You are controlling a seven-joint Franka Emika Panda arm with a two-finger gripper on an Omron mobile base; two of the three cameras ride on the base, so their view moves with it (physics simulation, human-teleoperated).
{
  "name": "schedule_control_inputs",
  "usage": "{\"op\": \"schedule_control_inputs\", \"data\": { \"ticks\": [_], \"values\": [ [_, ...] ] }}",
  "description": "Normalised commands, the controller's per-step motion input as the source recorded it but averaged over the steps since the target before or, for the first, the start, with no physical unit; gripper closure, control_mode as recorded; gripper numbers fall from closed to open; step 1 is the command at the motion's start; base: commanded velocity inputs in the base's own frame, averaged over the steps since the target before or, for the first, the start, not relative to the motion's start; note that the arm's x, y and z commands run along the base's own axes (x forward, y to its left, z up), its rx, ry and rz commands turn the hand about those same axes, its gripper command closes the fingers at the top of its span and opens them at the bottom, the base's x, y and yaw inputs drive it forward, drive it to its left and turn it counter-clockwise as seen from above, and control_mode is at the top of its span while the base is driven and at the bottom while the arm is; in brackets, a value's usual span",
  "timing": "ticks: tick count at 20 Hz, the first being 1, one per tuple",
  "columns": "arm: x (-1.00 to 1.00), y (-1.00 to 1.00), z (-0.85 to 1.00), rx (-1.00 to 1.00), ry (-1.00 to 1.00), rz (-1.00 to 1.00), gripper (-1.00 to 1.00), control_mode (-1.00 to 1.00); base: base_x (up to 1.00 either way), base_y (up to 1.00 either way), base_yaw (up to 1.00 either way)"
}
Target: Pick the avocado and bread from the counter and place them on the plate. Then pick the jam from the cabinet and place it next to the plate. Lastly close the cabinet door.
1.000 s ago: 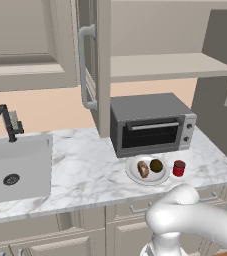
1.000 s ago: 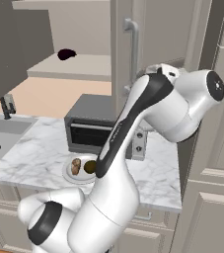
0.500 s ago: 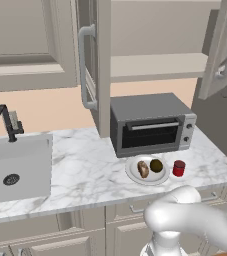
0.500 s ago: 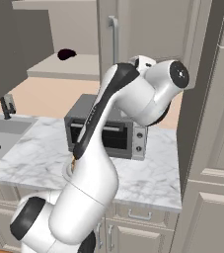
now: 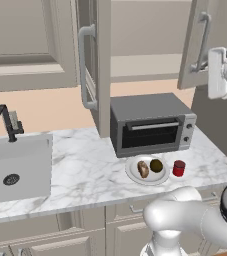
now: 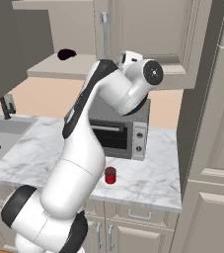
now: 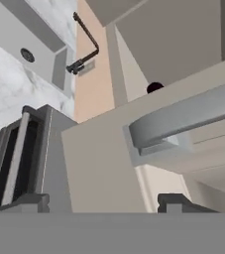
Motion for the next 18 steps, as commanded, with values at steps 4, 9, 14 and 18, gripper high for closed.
{"op": "schedule_control_inputs", "data": {
  "ticks": [4,9,14,18],
  "values": [
    [0.77,0.56,0.00,-0.02,0.00,-0.03,-1.00,-1.00,0.00,0.00,0.00],
    [0.66,0.52,0.00,-0.02,0.00,-0.03,-1.00,-1.00,0.00,0.00,0.00],
    [0.53,0.45,0.00,-0.01,0.00,-0.03,-1.00,-1.00,0.00,0.00,0.00],
    [0.47,0.29,0.00,0.00,0.00,-0.03,-1.00,-1.00,0.00,0.00,0.00]
  ]
}}
